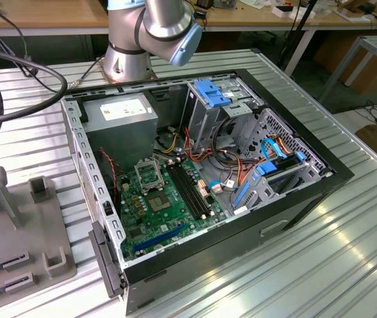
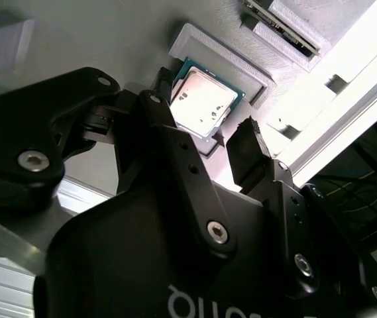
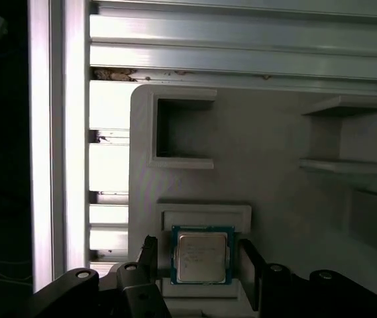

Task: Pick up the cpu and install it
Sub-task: 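Pick up the cpu and move it towards the insertion slot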

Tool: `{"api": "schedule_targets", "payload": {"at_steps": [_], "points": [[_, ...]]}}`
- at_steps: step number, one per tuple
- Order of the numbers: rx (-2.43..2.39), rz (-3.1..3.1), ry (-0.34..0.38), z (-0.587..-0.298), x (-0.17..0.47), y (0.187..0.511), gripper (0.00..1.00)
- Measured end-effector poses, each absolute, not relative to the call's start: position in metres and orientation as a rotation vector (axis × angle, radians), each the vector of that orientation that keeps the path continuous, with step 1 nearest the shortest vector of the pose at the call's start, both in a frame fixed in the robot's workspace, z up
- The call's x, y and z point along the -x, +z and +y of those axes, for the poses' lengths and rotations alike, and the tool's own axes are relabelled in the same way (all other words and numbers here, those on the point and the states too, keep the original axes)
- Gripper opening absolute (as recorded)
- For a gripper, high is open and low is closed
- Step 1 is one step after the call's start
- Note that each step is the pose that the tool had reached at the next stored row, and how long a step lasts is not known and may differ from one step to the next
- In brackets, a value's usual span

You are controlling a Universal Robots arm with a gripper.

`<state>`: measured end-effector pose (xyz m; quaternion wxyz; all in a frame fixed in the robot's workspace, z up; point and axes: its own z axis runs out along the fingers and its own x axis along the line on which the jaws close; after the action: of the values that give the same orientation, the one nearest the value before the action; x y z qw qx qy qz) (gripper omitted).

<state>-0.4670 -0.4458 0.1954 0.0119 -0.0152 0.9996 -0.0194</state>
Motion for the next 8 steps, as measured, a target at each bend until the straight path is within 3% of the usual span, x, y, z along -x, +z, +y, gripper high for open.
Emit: {"api": "schedule_targets", "payload": {"at_steps": [8], "points": [[0.048, 3.116, -0.096, -0.4458, 0.4666, 0.1941, 0.6]]}}
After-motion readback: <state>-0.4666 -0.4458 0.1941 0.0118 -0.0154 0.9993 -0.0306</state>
